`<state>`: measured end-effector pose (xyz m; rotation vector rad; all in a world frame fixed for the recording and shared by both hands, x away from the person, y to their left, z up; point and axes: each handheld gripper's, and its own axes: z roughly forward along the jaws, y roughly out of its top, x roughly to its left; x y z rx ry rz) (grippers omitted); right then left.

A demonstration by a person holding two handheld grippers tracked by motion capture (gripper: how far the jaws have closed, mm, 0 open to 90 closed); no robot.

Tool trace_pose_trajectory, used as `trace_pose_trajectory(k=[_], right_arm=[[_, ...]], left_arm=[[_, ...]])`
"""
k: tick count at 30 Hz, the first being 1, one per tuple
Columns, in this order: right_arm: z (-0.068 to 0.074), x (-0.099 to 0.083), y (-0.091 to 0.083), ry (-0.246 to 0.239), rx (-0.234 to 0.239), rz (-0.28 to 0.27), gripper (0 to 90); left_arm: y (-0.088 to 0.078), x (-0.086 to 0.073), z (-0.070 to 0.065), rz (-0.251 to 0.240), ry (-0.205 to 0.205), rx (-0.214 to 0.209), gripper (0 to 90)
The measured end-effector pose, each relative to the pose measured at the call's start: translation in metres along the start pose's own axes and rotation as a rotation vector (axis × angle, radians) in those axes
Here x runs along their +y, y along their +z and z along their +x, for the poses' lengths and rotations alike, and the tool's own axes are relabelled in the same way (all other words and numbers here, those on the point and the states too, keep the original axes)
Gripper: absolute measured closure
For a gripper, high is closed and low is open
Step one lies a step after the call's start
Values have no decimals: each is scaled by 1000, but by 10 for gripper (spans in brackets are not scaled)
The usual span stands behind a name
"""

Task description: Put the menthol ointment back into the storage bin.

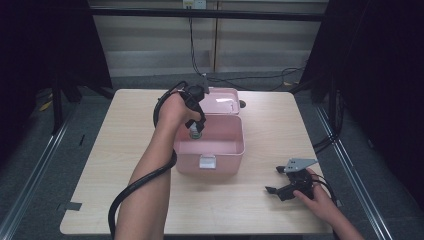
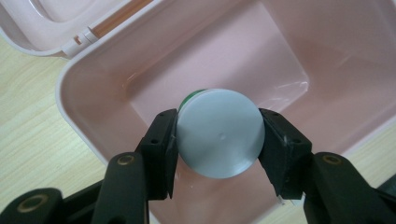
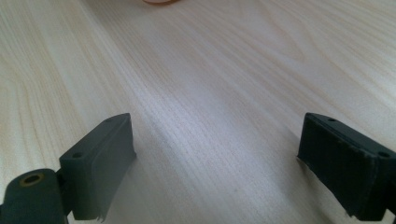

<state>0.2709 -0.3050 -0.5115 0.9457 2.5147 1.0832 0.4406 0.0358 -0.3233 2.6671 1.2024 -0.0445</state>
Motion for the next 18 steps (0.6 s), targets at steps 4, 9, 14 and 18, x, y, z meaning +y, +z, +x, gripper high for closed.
trace_pose_trajectory(k=[4,9,14,18], right_arm=[[0,0,0,0,0,0,100],[0,0,0,0,0,0,100],[0,0,0,0,0,0,100],[0,0,0,0,0,0,100]], left_arm=[[5,2,1,4,-19,8,502],[12,5,2,16,-51,21,502],[21,9,1,11,-90,27,502],[26,12,1,4,-113,25,501]])
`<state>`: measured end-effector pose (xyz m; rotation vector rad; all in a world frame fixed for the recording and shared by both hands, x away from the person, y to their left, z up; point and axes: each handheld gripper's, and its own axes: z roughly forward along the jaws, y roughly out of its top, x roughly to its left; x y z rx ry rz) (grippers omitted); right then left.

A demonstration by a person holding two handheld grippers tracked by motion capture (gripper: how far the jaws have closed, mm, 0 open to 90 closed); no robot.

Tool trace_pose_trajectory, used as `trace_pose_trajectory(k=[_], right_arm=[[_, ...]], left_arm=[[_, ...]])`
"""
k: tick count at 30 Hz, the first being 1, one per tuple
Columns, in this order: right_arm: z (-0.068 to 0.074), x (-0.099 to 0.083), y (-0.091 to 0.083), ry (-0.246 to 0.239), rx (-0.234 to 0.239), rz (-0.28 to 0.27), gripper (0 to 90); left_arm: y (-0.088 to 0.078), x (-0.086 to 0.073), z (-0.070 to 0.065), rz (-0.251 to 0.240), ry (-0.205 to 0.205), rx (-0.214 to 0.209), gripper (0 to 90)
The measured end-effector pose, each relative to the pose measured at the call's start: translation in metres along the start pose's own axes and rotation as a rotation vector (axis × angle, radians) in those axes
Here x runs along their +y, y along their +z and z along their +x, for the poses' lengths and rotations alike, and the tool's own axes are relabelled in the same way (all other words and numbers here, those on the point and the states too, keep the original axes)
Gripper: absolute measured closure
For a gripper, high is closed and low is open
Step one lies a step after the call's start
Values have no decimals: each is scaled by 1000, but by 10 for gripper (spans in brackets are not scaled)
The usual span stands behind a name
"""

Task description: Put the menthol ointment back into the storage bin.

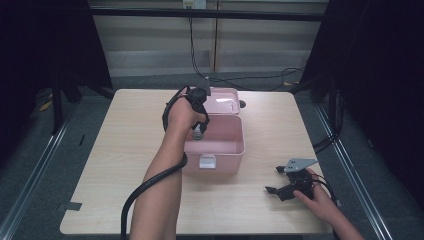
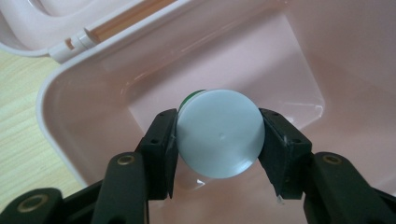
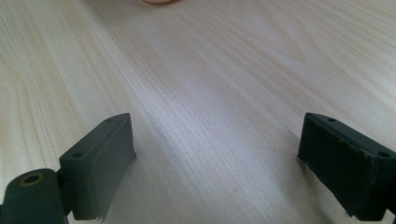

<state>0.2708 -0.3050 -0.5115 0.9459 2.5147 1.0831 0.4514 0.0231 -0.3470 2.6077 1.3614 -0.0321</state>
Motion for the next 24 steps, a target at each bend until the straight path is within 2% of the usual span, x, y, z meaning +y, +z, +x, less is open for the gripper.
trace_pose_trajectory(k=[3,9,11,19,21,24], right_arm=[[0,0,0,0,0,0,100],[0,0,0,0,0,0,100],[0,0,0,-1,0,0,100],[0,0,0,-1,-1,-1,100],[0,0,0,-1,-1,-1,100],[0,0,0,-1,-1,-1,100]], left_arm=[[4,3,0,-2,-20,-1,501],[14,5,2,-9,-95,-10,501],[18,6,3,-4,-102,-4,501],[34,7,6,-9,-179,-9,502],[37,8,7,0,-177,0,501],[40,8,7,-11,-182,2,501]])
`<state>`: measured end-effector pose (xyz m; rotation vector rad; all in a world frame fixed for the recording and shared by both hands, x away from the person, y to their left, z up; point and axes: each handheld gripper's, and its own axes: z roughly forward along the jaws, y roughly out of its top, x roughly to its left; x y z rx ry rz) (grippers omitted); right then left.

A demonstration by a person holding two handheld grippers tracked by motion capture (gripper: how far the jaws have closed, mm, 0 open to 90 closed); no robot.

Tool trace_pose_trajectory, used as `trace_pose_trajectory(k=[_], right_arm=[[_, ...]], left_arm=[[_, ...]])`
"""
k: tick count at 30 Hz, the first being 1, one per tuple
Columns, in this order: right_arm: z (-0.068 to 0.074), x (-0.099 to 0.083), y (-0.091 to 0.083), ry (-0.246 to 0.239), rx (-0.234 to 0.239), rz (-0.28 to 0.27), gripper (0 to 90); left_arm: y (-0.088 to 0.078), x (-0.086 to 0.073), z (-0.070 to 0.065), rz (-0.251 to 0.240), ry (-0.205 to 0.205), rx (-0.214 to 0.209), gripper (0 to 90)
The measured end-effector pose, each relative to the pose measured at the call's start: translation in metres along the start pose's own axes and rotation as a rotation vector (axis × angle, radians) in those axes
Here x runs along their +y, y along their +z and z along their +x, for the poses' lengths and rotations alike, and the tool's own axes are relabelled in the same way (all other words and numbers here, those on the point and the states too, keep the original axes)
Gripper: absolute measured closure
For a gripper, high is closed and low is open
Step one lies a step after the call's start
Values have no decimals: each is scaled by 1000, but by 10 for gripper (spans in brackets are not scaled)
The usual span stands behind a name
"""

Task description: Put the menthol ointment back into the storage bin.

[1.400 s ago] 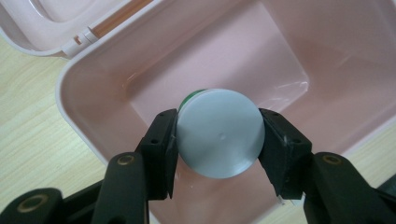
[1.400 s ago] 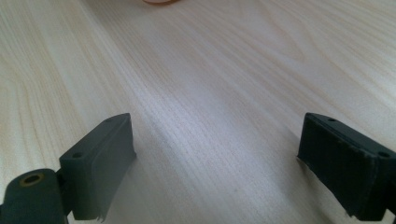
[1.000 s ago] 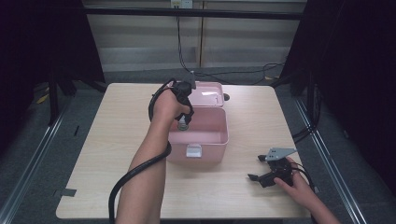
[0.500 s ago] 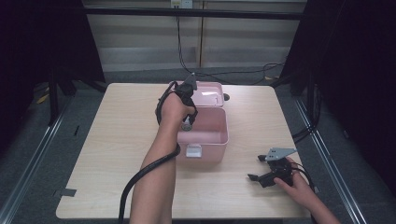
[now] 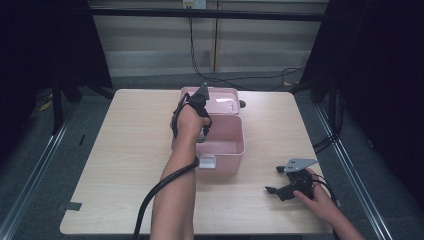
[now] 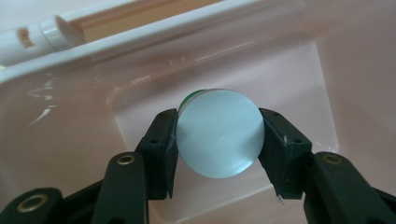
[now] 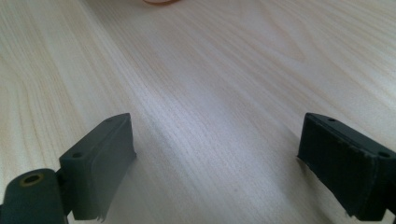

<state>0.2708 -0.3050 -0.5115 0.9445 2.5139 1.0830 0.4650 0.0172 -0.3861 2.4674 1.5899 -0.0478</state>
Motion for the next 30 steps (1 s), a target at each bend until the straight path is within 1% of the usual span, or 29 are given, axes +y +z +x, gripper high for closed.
trace_pose_trajectory(k=[3,6,8,10,16,17,23,25,26,28,29,30], right_arm=[[0,0,0,0,0,0,100],[0,0,0,1,0,0,100],[0,0,0,1,1,1,100],[0,0,0,0,0,0,100],[0,0,0,0,0,0,100],[0,0,0,0,0,0,100],[0,0,0,0,0,0,100],[0,0,0,0,0,0,100],[0,0,0,0,0,0,100],[0,0,0,0,0,0,100],[0,0,0,0,0,0,100],[0,0,0,0,0,0,100]], left_arm=[[3,0,0,-2,-18,3,501],[7,0,1,6,-23,5,501],[8,0,1,0,-45,6,501],[9,1,1,0,-45,6,501],[14,1,1,-17,-79,6,501],[14,1,2,-10,-73,6,501],[18,1,3,-19,-97,6,501],[20,1,2,-28,-112,6,501],[21,1,2,-26,-106,7,501],[23,1,2,-32,-115,0,501],[24,1,2,-32,-113,6,501],[25,1,1,-38,-121,4,501]])
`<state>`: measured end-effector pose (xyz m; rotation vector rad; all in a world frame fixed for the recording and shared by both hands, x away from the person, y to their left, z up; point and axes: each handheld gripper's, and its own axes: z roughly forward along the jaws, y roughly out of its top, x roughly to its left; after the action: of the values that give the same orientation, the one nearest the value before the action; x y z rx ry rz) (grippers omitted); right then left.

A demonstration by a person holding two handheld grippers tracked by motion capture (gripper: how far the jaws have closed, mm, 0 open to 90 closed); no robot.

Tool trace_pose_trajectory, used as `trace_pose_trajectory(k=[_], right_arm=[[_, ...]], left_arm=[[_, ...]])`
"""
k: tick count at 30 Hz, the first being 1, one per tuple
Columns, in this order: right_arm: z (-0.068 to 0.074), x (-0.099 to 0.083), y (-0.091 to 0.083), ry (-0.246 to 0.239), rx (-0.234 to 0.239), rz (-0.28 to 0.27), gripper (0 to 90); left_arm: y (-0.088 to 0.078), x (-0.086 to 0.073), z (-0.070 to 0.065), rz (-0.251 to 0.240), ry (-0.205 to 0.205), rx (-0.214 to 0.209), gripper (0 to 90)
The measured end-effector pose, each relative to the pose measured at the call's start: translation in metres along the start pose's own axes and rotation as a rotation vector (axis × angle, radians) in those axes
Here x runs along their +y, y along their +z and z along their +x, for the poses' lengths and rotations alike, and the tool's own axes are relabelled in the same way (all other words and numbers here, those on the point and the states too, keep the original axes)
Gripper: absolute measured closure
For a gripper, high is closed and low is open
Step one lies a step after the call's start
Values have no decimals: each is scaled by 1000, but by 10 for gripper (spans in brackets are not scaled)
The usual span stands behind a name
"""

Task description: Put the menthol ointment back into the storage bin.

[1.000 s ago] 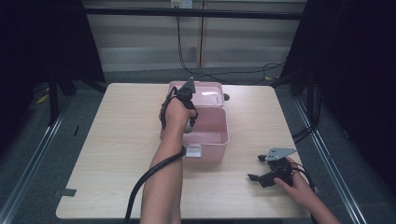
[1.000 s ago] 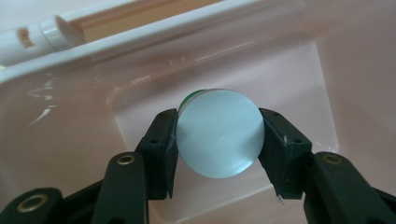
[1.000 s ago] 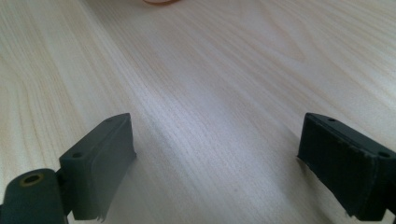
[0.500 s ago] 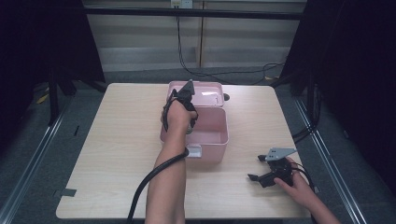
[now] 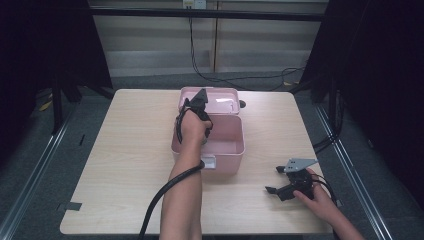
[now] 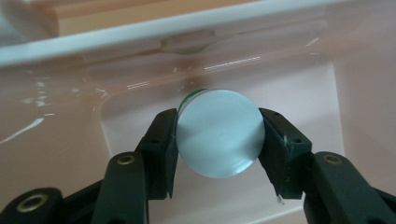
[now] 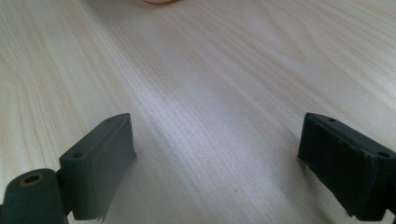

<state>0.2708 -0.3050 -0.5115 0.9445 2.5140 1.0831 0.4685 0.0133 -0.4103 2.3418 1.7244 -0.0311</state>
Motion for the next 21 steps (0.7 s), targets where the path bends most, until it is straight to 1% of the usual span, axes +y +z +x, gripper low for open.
trace_pose_trajectory(k=[1,3,5,9,12,15,16,19,20,21], right_arm=[[0,0,0,0,0,0,100],[0,0,0,0,0,0,100],[0,0,0,0,0,0,100],[0,0,0,-1,0,0,100],[0,0,0,0,0,0,100],[0,0,0,0,0,0,100],[0,0,0,-1,0,0,100],[0,0,0,-1,0,0,100],[0,0,0,-1,0,0,100],[0,0,0,-1,0,0,100]], left_arm=[[1,0,0,4,5,-3,501],[2,0,0,-1,-6,-3,501],[4,0,1,2,-3,-2,501],[7,-1,3,-7,-22,4,501],[8,-1,4,-3,-20,1,501],[11,-2,4,-15,-28,2,501],[11,-2,5,-12,-20,1,501],[14,-2,5,-18,-37,6,500],[15,-2,5,-10,-27,7,501],[16,-2,5,-12,-29,4,501]])
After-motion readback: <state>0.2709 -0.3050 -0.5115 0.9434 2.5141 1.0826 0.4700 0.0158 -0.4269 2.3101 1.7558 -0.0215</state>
